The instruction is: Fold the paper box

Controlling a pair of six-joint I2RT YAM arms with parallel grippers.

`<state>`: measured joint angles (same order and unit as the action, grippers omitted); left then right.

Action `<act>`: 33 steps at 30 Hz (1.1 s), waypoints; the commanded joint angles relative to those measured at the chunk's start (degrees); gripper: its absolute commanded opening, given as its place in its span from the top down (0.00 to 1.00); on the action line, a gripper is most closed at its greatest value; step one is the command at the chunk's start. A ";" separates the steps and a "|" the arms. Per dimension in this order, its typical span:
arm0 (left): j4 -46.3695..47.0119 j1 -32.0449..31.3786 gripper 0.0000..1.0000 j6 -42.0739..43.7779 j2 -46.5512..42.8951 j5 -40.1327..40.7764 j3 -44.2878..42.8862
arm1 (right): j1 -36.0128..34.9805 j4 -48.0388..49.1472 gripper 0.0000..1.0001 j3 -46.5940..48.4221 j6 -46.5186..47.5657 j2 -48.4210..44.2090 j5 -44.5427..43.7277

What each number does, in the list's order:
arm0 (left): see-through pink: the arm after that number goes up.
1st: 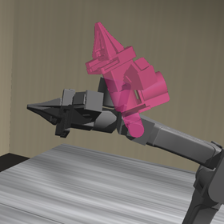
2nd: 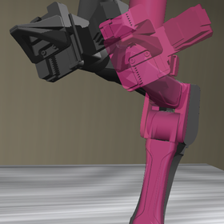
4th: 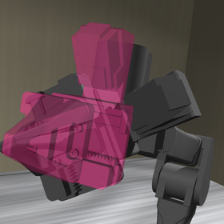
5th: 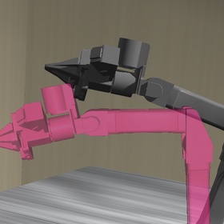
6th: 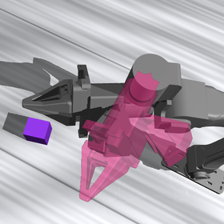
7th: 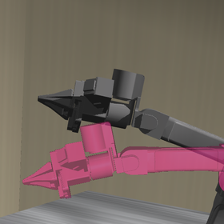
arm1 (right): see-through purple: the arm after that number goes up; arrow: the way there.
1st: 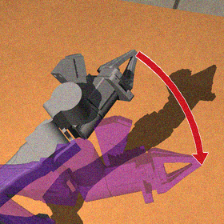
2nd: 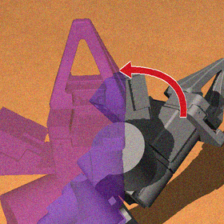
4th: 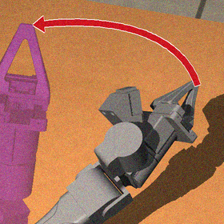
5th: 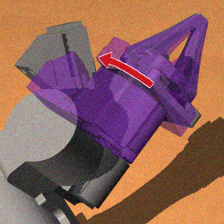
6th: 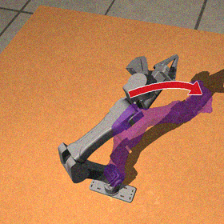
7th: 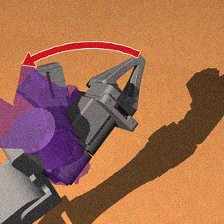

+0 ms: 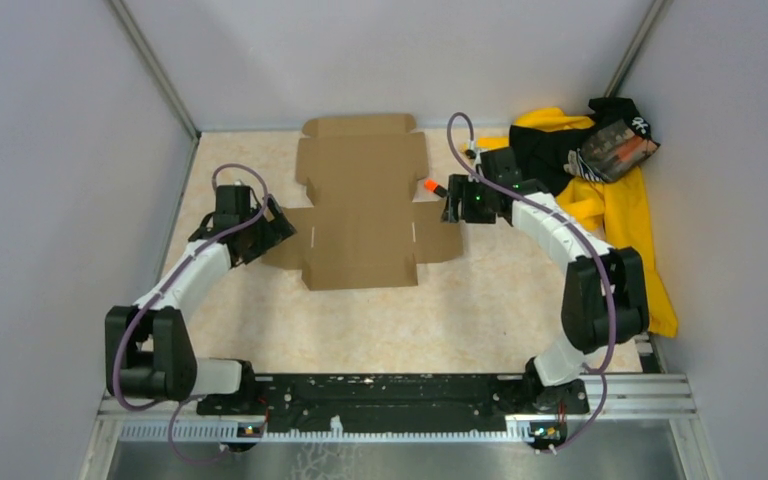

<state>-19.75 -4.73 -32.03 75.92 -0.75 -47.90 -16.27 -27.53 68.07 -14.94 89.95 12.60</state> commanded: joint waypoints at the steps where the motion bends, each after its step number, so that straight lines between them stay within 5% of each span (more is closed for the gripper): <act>1: 3.22 1.26 0.01 -0.62 1.89 5.63 0.39 | 2.24 6.72 0.36 -1.67 -0.19 3.09 3.77; 15: 4.35 3.82 0.03 -0.45 5.49 8.85 -0.03 | 2.39 14.55 0.39 -5.05 -1.49 10.58 1.99; 26: 7.05 3.79 0.33 0.53 10.38 9.56 -1.05 | 2.28 14.12 0.50 -3.53 -0.35 10.59 -1.94; 33: 7.43 3.25 0.37 1.29 10.00 8.79 -1.50 | -1.01 10.96 0.58 -0.68 1.42 11.47 -8.15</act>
<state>-13.93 -1.23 -31.79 86.39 8.32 -47.83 -14.79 -15.81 63.18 -15.35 100.79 8.99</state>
